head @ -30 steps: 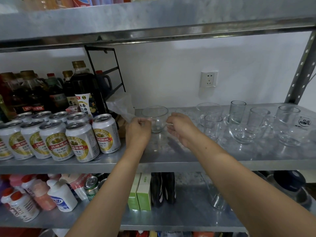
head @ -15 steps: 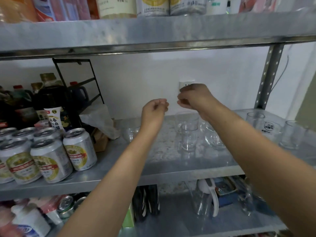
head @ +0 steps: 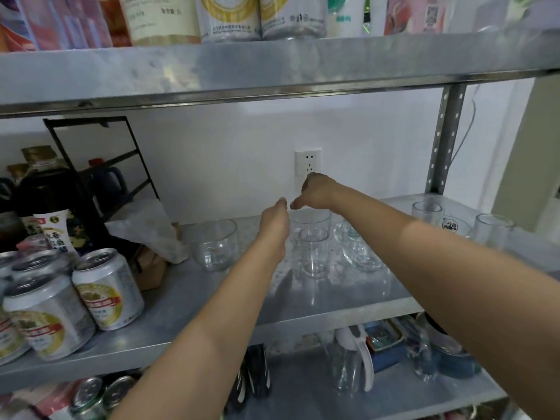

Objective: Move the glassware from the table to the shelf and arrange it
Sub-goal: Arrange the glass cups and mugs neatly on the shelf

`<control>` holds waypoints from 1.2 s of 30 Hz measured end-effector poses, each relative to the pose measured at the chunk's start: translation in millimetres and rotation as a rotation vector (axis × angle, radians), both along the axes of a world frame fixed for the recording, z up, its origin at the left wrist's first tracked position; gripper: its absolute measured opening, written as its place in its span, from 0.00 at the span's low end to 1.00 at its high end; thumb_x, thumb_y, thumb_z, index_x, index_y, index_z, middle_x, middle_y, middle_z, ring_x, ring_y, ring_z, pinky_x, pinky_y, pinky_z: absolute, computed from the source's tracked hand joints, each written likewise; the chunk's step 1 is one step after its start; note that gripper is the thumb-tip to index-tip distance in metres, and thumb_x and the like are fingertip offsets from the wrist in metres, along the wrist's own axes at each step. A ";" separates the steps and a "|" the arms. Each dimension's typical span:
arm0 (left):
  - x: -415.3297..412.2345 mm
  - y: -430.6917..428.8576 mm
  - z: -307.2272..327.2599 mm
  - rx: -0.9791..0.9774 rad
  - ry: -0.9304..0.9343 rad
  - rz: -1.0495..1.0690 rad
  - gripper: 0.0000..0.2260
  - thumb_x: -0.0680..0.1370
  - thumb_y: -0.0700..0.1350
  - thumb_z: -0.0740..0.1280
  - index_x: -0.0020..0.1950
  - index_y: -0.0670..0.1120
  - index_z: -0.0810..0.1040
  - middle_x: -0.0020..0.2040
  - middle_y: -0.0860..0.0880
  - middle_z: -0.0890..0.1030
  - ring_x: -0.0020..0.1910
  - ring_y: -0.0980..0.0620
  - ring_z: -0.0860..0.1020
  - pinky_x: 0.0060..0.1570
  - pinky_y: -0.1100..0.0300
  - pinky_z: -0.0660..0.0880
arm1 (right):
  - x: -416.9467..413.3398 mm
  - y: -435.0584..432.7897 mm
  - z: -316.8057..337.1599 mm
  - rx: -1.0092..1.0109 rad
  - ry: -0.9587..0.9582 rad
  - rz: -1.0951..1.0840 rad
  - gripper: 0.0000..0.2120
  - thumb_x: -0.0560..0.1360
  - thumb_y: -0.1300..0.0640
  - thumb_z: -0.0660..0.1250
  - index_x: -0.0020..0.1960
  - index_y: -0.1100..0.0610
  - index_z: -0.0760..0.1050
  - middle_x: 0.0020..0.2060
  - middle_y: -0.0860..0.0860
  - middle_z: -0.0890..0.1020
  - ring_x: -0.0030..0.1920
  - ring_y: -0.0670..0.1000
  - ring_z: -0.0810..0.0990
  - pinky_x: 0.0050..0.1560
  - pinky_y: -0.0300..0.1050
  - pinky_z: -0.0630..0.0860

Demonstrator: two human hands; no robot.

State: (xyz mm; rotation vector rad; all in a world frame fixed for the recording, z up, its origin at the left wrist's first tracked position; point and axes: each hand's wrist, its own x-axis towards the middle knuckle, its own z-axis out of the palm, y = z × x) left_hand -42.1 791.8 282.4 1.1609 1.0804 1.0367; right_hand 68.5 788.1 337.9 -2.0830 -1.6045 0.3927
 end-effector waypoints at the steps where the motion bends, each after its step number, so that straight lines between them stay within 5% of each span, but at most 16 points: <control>1: -0.4 1.1 -0.3 -0.002 -0.007 0.003 0.14 0.81 0.52 0.57 0.50 0.43 0.76 0.47 0.46 0.77 0.45 0.49 0.74 0.51 0.56 0.71 | 1.6 3.2 -2.5 -0.012 -0.004 0.011 0.30 0.71 0.51 0.76 0.65 0.63 0.68 0.56 0.55 0.75 0.59 0.56 0.75 0.55 0.45 0.73; 5: -3.2 3.5 -3.3 -0.032 -0.035 0.021 0.14 0.81 0.51 0.57 0.40 0.46 0.72 0.37 0.49 0.72 0.37 0.52 0.69 0.38 0.60 0.67 | 0.9 9.5 -7.7 -0.135 0.000 0.061 0.45 0.61 0.45 0.80 0.70 0.62 0.65 0.63 0.55 0.75 0.62 0.57 0.75 0.64 0.53 0.73; 11: -7.7 -1.9 -10.5 -0.067 -0.058 -0.022 0.14 0.82 0.51 0.56 0.41 0.45 0.71 0.38 0.49 0.71 0.38 0.53 0.69 0.38 0.62 0.67 | -3.9 13.9 -16.4 -0.201 -0.152 0.050 0.44 0.66 0.47 0.78 0.72 0.65 0.61 0.65 0.58 0.73 0.63 0.60 0.75 0.63 0.55 0.74; 17: -12.3 -10.5 -9.0 -0.085 -0.069 -0.055 0.14 0.83 0.52 0.55 0.42 0.47 0.71 0.48 0.47 0.76 0.50 0.50 0.75 0.48 0.61 0.72 | -5.5 15.6 -17.3 -0.203 -0.191 0.032 0.47 0.66 0.48 0.78 0.74 0.64 0.56 0.67 0.59 0.71 0.64 0.60 0.73 0.60 0.52 0.75; 22: -27.9 -20.9 -5.7 -0.073 -0.125 -0.064 0.14 0.83 0.51 0.55 0.41 0.48 0.72 0.42 0.50 0.75 0.42 0.54 0.73 0.42 0.65 0.70 | -16.1 17.4 -14.2 -0.134 -0.142 0.080 0.46 0.66 0.48 0.79 0.72 0.63 0.58 0.63 0.57 0.73 0.61 0.57 0.74 0.50 0.47 0.72; 30: -59.8 -35.0 -16.7 -0.070 -0.226 -0.011 0.12 0.83 0.49 0.57 0.44 0.47 0.75 0.41 0.51 0.71 0.39 0.57 0.70 0.46 0.64 0.72 | -44.0 20.3 -5.3 -0.105 -0.138 0.236 0.45 0.66 0.48 0.78 0.72 0.62 0.57 0.65 0.55 0.70 0.62 0.55 0.72 0.58 0.48 0.74; 34: -69.2 -49.2 -17.2 -0.054 -0.229 0.003 0.10 0.83 0.47 0.57 0.50 0.45 0.76 0.48 0.49 0.76 0.50 0.54 0.75 0.56 0.60 0.71 | -53.7 16.2 -7.2 -0.118 -0.129 0.296 0.46 0.67 0.49 0.78 0.74 0.62 0.57 0.67 0.56 0.69 0.65 0.56 0.71 0.62 0.50 0.74; 36: -72.2 -55.2 -16.9 -0.042 -0.223 0.009 0.11 0.83 0.46 0.56 0.46 0.47 0.75 0.43 0.50 0.73 0.44 0.55 0.73 0.48 0.62 0.70 | -56.2 12.3 -7.6 -0.117 -0.128 0.322 0.44 0.67 0.50 0.78 0.73 0.62 0.58 0.67 0.56 0.69 0.65 0.56 0.70 0.62 0.49 0.73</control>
